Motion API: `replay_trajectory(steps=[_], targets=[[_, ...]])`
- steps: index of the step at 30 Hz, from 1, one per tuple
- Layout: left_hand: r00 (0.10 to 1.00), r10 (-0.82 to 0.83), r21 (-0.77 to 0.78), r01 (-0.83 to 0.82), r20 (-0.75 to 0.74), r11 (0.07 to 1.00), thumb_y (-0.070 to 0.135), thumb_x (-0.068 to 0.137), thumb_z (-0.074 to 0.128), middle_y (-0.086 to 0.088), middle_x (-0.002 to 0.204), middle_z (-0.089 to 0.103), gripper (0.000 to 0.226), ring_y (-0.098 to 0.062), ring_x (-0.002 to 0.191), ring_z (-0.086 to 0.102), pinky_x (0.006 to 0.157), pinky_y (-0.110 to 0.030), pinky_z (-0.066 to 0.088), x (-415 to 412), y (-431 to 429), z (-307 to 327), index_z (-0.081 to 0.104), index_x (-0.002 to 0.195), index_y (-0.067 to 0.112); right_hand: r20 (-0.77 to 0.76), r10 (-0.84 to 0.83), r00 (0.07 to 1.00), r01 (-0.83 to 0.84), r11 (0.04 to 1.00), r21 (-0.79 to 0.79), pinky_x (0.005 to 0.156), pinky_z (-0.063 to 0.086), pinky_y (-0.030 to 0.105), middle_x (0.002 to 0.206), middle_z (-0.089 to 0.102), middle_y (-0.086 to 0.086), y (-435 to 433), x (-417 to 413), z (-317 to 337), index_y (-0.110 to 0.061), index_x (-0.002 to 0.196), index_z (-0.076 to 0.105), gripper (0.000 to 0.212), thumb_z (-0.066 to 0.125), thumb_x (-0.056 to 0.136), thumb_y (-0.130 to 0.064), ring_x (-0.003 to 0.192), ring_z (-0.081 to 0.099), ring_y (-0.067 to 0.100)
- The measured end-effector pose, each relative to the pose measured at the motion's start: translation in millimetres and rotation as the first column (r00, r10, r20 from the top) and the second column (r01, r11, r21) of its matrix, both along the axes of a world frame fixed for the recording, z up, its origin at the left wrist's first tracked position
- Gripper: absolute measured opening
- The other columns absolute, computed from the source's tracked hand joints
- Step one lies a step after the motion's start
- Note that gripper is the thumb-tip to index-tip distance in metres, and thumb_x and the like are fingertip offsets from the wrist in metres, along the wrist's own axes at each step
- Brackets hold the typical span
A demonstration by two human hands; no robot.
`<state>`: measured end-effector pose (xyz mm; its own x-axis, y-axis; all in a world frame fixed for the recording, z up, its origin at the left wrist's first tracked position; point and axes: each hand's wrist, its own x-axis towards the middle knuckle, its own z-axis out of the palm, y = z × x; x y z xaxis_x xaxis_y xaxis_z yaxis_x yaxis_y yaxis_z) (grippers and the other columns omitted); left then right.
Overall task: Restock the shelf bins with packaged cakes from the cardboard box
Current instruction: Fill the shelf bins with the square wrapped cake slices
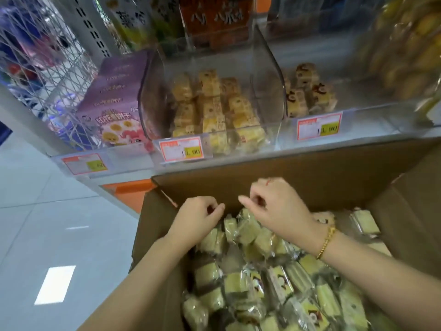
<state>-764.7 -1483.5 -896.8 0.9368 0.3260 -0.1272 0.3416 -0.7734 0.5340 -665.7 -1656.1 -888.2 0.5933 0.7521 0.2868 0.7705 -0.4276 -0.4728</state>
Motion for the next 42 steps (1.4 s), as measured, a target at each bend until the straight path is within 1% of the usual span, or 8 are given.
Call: replay_trajectory(steps=[7, 10, 13, 18, 22, 24, 37, 42], targets=[[0.87, 0.137, -0.077, -0.196, -0.473, 0.978, 0.025, 0.092, 0.059, -0.006, 0.124, 0.055, 0.037, -0.021, 0.108, 0.057, 0.082, -0.025, 0.044, -5.6, 16.0, -100.4, 0.053, 0.127, 0.013, -0.435, -0.403, 0.805, 0.139, 0.841, -0.523, 0.064, 0.044, 0.024, 0.099, 0.063, 0.002, -35.1, 1.2, -124.8, -0.018, 0.132, 0.05, 0.045, 0.062, 0.088, -0.023, 0.08, 0.059, 0.015], [0.887, 0.089, -0.079, -0.139, -0.454, 0.987, 0.021, 0.092, 0.06, -0.009, 0.127, 0.054, 0.039, -0.024, 0.113, 0.055, 0.089, -0.026, 0.041, -4.1, 13.3, -116.5, 0.052, 0.129, 0.012, -0.606, -0.571, 0.554, 0.274, 0.812, -0.515, 0.045, 0.037, 0.017, 0.097, 0.064, 0.002, -37.4, 3.5, -146.7, -0.018, 0.133, 0.052, 0.045, 0.061, 0.089, -0.015, 0.061, 0.054, 0.008], [0.917, 0.035, -0.107, -0.084, -0.396, 0.991, 0.029, 0.088, 0.066, -0.005, 0.121, 0.056, 0.039, -0.022, 0.113, 0.054, 0.097, -0.032, 0.041, 12.4, 1.2, -122.2, 0.055, 0.123, 0.016, -0.657, -0.704, 0.27, 0.319, 0.709, -0.629, 0.067, 0.051, 0.026, 0.095, 0.063, 0.009, -38.2, 5.0, -160.7, -0.006, 0.102, 0.06, 0.024, 0.068, 0.087, -0.023, 0.08, 0.06, 0.019], [0.893, 0.023, -0.171, -0.112, -0.449, 0.979, 0.027, 0.083, 0.073, -0.008, 0.134, 0.053, 0.059, -0.022, 0.124, 0.05, 0.099, -0.031, 0.042, 45.7, -34.4, -134.1, 0.047, 0.134, 0.013, -0.797, -0.566, -0.211, 0.386, 0.701, -0.6, 0.065, 0.058, 0.029, 0.094, 0.061, 0.016, -38.4, -6.1, -170.3, 0.007, 0.106, 0.052, 0.029, 0.064, 0.092, -0.016, 0.074, 0.06, 0.022], [0.852, 0.066, -0.204, -0.199, -0.519, 0.958, 0.021, 0.085, 0.07, -0.007, 0.125, 0.058, 0.059, -0.022, 0.111, 0.057, 0.085, -0.026, 0.046, 39.8, -56.1, -147.7, 0.044, 0.136, 0.008, -0.843, -0.398, -0.361, 0.445, 0.721, -0.531, 0.095, 0.049, 0.038, 0.107, 0.061, 0.015, -36.3, -19.2, -177.1, -0.001, 0.116, 0.055, 0.034, 0.067, 0.089, -0.018, 0.104, 0.061, 0.026], [0.854, 0.089, -0.216, -0.229, -0.513, 0.949, 0.026, 0.086, 0.07, -0.005, 0.125, 0.06, 0.067, -0.021, 0.112, 0.058, 0.08, -0.022, 0.042, 34.0, -58.8, -151.8, 0.039, 0.143, 0.011, -0.844, -0.329, -0.424, 0.465, 0.72, -0.515, 0.091, 0.05, 0.037, 0.088, 0.06, 0.007, -35.2, -20.9, -184.2, -0.002, 0.116, 0.057, 0.038, 0.07, 0.087, -0.022, 0.08, 0.06, 0.018], [0.955, 0.185, -0.192, -0.231, -0.233, 0.954, 0.043, 0.078, 0.073, -0.005, 0.129, 0.043, 0.072, -0.021, 0.112, 0.052, 0.085, -0.027, 0.045, 23.1, -51.0, -97.4, 0.042, 0.138, 0.017, -0.93, 0.027, -0.366, 0.572, 0.795, -0.201, 0.088, 0.054, 0.033, 0.109, 0.069, 0.016, -44.5, -24.7, -131.3, -0.003, 0.111, 0.051, 0.047, 0.078, 0.073, -0.009, 0.103, 0.067, 0.024], [0.994, 0.105, -0.498, -0.101, -0.02, 0.861, 0.07, 0.084, 0.04, 0.009, 0.125, 0.055, 0.064, 0.003, 0.108, 0.051, 0.085, -0.006, 0.035, 6.8, -59.9, -47.2, 0.045, 0.139, 0.037, -0.976, 0.078, -0.203, 0.618, 0.783, -0.066, 0.095, 0.052, 0.036, 0.111, 0.069, 0.017, -54.1, -32.6, -79.3, -0.003, 0.113, 0.051, 0.061, 0.082, 0.062, -0.015, 0.102, 0.069, 0.024]])
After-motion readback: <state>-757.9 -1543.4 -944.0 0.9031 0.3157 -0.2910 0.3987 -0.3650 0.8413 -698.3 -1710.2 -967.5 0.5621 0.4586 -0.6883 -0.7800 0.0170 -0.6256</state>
